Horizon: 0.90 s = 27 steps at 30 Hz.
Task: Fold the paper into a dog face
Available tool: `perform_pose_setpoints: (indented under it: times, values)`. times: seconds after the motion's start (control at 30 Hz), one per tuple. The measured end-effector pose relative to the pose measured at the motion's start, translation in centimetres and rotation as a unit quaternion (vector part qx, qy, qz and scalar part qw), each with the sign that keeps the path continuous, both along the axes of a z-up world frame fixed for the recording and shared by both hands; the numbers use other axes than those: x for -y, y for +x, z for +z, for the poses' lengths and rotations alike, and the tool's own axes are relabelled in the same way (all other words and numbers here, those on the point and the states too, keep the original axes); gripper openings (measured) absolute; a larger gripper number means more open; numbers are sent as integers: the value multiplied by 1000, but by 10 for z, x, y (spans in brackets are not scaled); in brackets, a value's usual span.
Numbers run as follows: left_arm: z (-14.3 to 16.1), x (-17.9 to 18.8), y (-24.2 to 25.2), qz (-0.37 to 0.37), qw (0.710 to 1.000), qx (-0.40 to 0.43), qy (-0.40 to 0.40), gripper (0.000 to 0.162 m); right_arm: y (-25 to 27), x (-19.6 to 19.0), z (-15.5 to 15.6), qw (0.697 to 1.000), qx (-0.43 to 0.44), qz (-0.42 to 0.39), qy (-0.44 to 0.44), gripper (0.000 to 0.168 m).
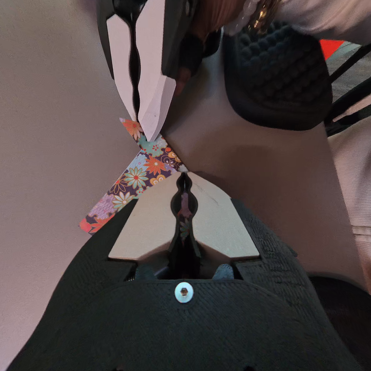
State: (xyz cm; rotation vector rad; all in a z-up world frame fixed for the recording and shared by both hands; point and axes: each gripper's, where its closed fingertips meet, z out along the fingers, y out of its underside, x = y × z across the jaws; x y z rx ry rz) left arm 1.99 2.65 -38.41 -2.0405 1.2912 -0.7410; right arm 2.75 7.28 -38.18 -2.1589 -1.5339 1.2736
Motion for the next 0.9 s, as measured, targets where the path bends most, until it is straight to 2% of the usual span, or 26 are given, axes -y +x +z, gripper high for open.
perform_pose_setpoints:
  times: [0.03,0.13,0.43,0.5,0.57,0.63,0.7,0.77,0.8,0.83,0.9]
  values:
    - [-1,1,0,-1,1000,-2,-7,0,0,0,0,1000,0,0,-2,0]
    - [-1,7,2,-27,1000,-3,-4,0,-2,2,0,1000,-4,2,-11,0]
    - [-2,8,2,-35,998,-23,48,1,-3,2,0,1000,7,9,-22,1]
    - [-2,8,2,-35,998,-24,53,1,-2,-3,2,1000,1,7,11,6]
    - [-2,8,2,-35,998,-24,51,1,1,-18,13,993,-34,-9,111,13]
    - [-2,8,2,-35,998,-24,52,1,4,-19,36,958,-94,22,268,1]
    - [-2,8,3,-35,998,-25,55,1,0,6,48,887,-134,103,431,0]
    - [-2,8,3,-35,997,-26,58,0,-5,25,29,806,-81,196,553,0]
    - [-2,8,3,-35,997,-27,61,0,-9,28,19,776,-51,225,587,0]
    - [-2,8,3,-35,997,-28,63,0,-13,35,11,763,-42,253,593,0]
    - [-2,8,3,-35,996,-31,73,1,-20,39,5,770,-36,258,583,0]
